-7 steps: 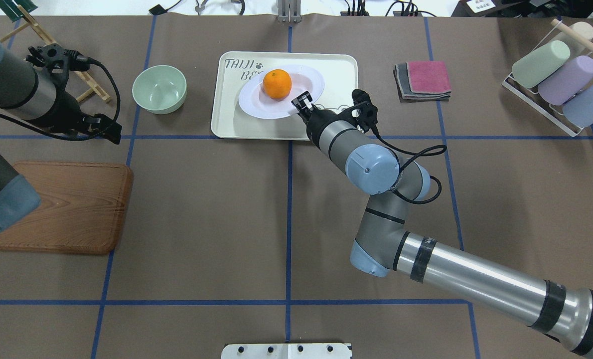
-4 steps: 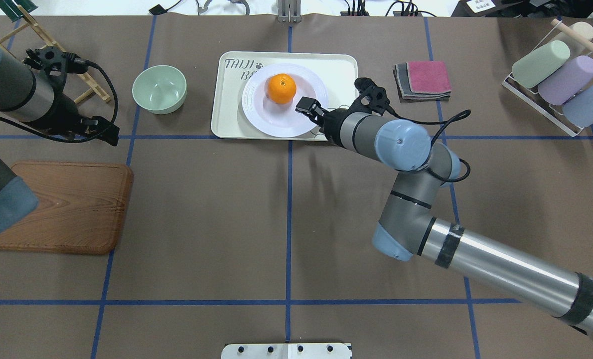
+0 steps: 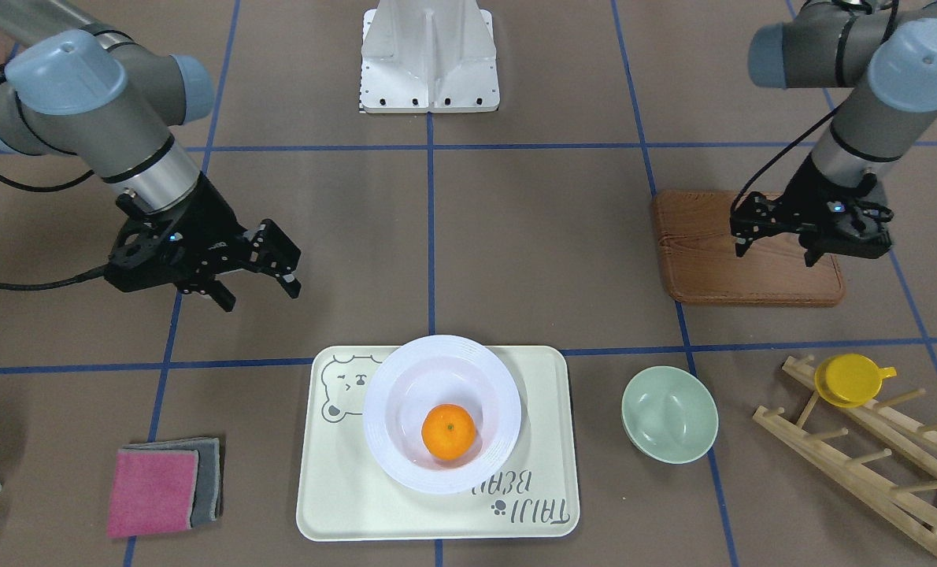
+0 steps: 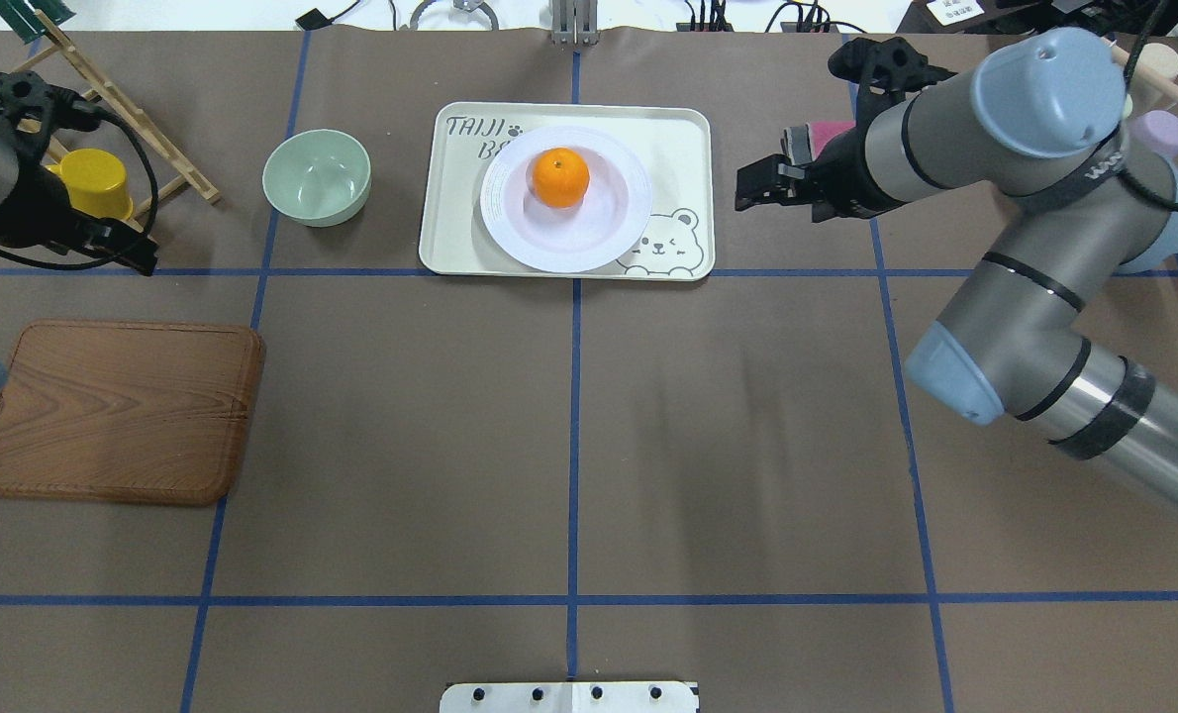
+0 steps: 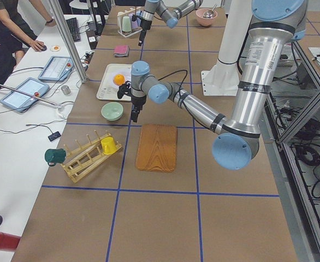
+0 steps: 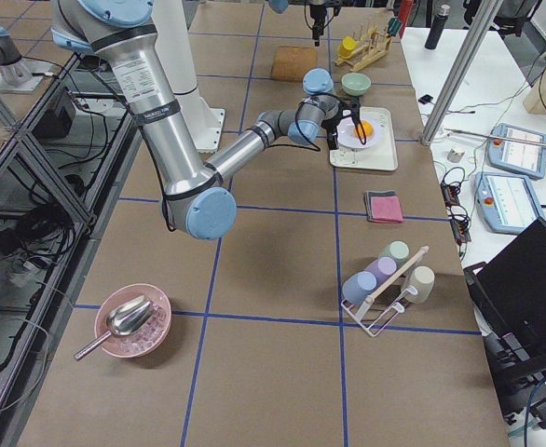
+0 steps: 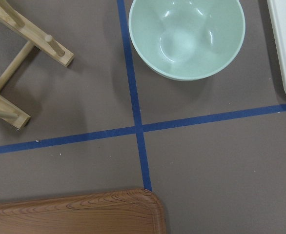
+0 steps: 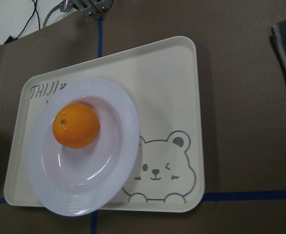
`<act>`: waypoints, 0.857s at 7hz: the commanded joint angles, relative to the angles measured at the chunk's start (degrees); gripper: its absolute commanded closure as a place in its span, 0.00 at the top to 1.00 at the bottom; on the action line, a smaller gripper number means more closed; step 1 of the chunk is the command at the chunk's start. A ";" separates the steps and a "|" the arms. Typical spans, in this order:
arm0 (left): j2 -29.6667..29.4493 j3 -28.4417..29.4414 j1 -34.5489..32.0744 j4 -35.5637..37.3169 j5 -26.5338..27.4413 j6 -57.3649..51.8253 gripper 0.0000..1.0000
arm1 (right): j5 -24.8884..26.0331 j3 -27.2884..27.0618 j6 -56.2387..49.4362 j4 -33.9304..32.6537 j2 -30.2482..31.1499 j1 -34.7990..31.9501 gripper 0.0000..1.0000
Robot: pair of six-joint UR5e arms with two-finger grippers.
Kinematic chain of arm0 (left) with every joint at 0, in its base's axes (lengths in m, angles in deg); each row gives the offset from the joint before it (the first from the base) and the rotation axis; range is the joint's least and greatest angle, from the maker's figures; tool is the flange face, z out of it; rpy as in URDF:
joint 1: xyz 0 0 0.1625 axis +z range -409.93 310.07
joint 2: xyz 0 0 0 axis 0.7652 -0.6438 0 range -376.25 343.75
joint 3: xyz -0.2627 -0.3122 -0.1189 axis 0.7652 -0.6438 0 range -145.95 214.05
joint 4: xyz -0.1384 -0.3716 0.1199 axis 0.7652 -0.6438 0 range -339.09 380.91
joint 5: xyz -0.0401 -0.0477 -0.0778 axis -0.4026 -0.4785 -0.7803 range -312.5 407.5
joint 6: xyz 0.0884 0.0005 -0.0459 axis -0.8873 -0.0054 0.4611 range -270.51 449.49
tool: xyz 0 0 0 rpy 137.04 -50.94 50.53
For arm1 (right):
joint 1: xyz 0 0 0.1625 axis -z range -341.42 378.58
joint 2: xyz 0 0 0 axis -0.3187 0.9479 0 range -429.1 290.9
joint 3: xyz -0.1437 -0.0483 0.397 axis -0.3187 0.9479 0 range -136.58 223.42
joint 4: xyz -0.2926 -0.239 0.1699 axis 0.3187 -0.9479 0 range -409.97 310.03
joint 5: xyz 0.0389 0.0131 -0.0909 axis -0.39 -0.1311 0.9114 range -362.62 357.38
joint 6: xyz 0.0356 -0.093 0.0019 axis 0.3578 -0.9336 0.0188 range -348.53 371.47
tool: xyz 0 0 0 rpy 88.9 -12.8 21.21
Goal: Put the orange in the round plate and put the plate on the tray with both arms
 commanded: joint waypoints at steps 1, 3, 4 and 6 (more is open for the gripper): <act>5.10 1.91 -9.42 0.22 -1.13 -17.01 0.97 | -4.45 -1.54 -16.16 -8.69 1.57 -7.07 1.00; 6.09 8.92 -17.69 0.39 -8.22 -30.29 0.97 | -9.06 -3.74 -22.29 -9.22 11.28 -16.37 1.00; 6.09 10.44 -19.03 2.22 -9.83 -31.75 0.98 | -9.62 -5.40 -26.52 -9.13 18.81 -18.94 1.00; 6.17 10.37 -19.48 6.09 -10.02 -31.68 0.98 | -14.25 -4.72 -41.76 -12.44 26.94 -27.10 1.00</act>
